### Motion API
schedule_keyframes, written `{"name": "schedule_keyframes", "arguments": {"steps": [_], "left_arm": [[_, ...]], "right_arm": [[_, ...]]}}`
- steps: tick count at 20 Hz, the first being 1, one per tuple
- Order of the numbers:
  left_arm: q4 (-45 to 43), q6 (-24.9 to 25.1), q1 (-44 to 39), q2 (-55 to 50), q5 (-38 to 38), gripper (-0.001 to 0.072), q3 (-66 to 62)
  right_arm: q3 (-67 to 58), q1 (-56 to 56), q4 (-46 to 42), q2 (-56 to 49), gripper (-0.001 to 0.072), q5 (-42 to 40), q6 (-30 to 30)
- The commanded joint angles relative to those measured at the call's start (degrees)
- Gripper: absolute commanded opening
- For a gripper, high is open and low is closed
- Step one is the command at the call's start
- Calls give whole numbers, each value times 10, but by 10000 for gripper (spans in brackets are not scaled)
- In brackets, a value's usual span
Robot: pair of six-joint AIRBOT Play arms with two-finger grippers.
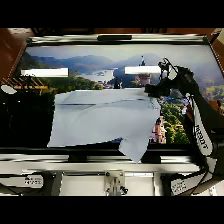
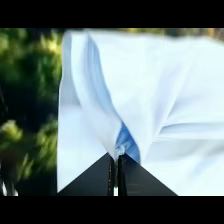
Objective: Fold the shirts.
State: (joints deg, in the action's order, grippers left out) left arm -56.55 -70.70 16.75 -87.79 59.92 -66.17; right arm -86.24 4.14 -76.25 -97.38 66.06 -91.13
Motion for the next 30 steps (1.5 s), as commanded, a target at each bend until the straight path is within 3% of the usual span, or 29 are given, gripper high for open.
{"name": "schedule_keyframes", "arguments": {"steps": [1, 6, 12, 15, 16, 17, 18, 19, 21, 24, 26, 30], "left_arm": [[-52, -9, 16, -4, 136, 29, 2], [-119, -35, 18, -26, 178, 29, 2], [-121, -24, 23, -30, 151, 30, -29], [-121, -30, 21, -38, 151, 30, -30], [-121, -42, 21, -46, 159, 31, -30], [-120, -53, 21, -54, 177, 81, -30], [-119, -62, 22, -57, 204, 308, -31], [-121, -65, 22, -58, 229, 536, -33], [-123, -72, 31, -54, 291, 560, -52], [-140, -83, 53, -13, 373, 505, -46], [-140, -82, 75, 46, 354, 540, 19], [-140, 7, 135, 158, 296, 542, 221]], "right_arm": [[10, 0, -13, -1, 68, 97, -27], [52, 0, -36, -4, 68, 105, -30], [52, 0, -100, -3, 68, 109, -29], [52, 0, -57, -3, 69, 114, -29], [52, 0, -39, -3, 100, 116, -29], [52, 0, -28, -2, 346, 125, -30], [52, 0, -20, 3, 507, 143, -26], [52, 0, -24, 14, 507, 158, -24], [52, -1, -51, 56, 507, 189, -12], [52, -33, -77, 117, 507, 294, 37], [66, -75, -76, 154, 507, 330, 57], [157, -164, -76, 240, 507, 314, 63]]}}
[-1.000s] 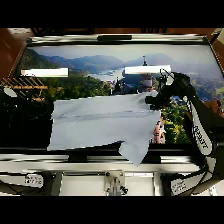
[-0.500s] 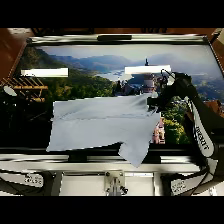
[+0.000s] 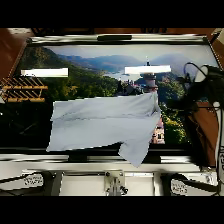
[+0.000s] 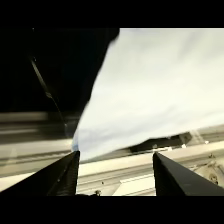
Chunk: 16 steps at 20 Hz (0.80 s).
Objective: Fold the shirts.
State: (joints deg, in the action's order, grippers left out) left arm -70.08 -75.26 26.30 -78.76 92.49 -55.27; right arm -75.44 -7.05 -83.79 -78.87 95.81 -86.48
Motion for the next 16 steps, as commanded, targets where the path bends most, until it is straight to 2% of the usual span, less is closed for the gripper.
{"name": "schedule_keyframes", "arguments": {"steps": [1, 3, 5, 14, 16], "left_arm": [[-5, 63, 65, 83, -55, 542, 150], [-4, 82, 114, 93, -88, 544, 191], [13, 104, 148, 92, -111, 641, 205], [119, 146, 157, 92, -214, 633, 269], [119, 145, 157, 92, -214, 464, 269]], "right_arm": [[72, -69, -1, 73, 507, 13, 17], [110, -94, 0, 101, 507, 4, 19], [130, -104, 12, 116, 507, -8, 21], [131, -103, 65, 118, 507, -40, 8], [132, -103, 66, 118, 507, -41, 4]]}}
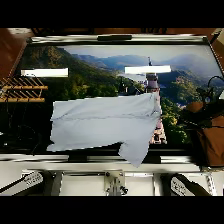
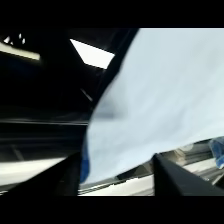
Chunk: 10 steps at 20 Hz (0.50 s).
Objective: Fold the shirts.
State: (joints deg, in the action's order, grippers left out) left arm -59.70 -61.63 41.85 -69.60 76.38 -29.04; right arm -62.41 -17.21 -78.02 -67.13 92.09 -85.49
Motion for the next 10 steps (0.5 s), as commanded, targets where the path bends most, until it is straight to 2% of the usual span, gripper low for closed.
{"name": "schedule_keyframes", "arguments": {"steps": [1, 2, 3, 4, 5, 6, 7, 10], "left_arm": [[16, 7, 1, 0, -52, 392, 7], [16, 2, 1, 0, -52, 282, 7], [20, 3, 1, 0, -48, 243, 7], [22, 3, 2, 0, -40, 158, 6], [22, 3, 2, 0, -34, 45, 6], [22, 3, 2, 0, -26, 31, 6], [22, 3, 2, 0, -18, 31, 6], [22, 10, 2, 0, 0, 31, 6]], "right_arm": [[1, -1, 9, 1, 507, -4, -8], [2, -1, 12, 1, 507, -3, -8], [7, -1, 17, 1, 507, -3, -5], [21, -1, 28, 1, 507, -2, -2], [45, -1, 46, 1, 508, -3, 13], [75, -1, 69, 1, 509, -7, 37], [110, -1, 94, 4, 613, -16, 52], [215, -1, 131, 40, 616, -83, 59]]}}
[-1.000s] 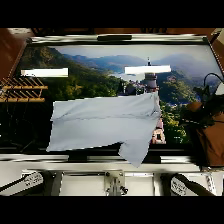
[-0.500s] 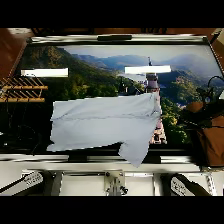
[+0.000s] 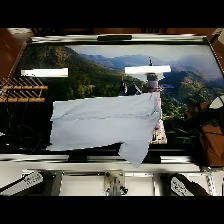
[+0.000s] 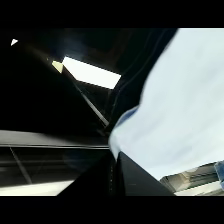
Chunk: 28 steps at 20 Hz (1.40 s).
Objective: Fold the shirts.
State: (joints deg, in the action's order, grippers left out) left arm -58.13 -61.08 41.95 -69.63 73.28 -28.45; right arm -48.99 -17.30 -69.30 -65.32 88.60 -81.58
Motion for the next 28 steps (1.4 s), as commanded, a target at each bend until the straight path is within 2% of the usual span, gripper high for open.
{"name": "schedule_keyframes", "arguments": {"steps": [1, 5, 7, 10, 13, 15, 18, 21, 22, 25, 28], "left_arm": [[6, 4, 0, 1, 30, 31, 0], [23, 4, 0, 1, 31, 31, 0], [30, 4, 0, 1, 30, 31, -1], [30, 4, 0, 1, 30, 31, -1], [30, 4, 0, 1, 18, 31, -3], [30, 4, 0, 1, 12, 31, -10], [30, 6, 0, 1, 17, 31, -14], [30, 19, 0, 1, 36, 30, -14], [30, 21, 0, 1, 42, 29, -14], [34, 36, 0, 1, 71, 29, -42], [82, 31, -1, 1, 74, 29, -100]], "right_arm": [[114, 0, 54, 33, 609, -66, 24], [200, 26, 113, 45, 596, -139, 42], [215, 69, 121, 44, 557, -191, 38], [216, 117, 126, 44, 557, -258, 16], [216, 123, 118, 29, 557, -266, 11], [216, 123, 126, 11, 493, -263, 16], [216, 132, 148, 0, 480, -258, 33], [216, 165, 147, 0, 97, -268, 33], [216, 169, 147, 1, 69, -267, 35], [191, 166, 145, 14, 68, -248, 65], [115, 167, 111, 30, 68, -252, 68]]}}
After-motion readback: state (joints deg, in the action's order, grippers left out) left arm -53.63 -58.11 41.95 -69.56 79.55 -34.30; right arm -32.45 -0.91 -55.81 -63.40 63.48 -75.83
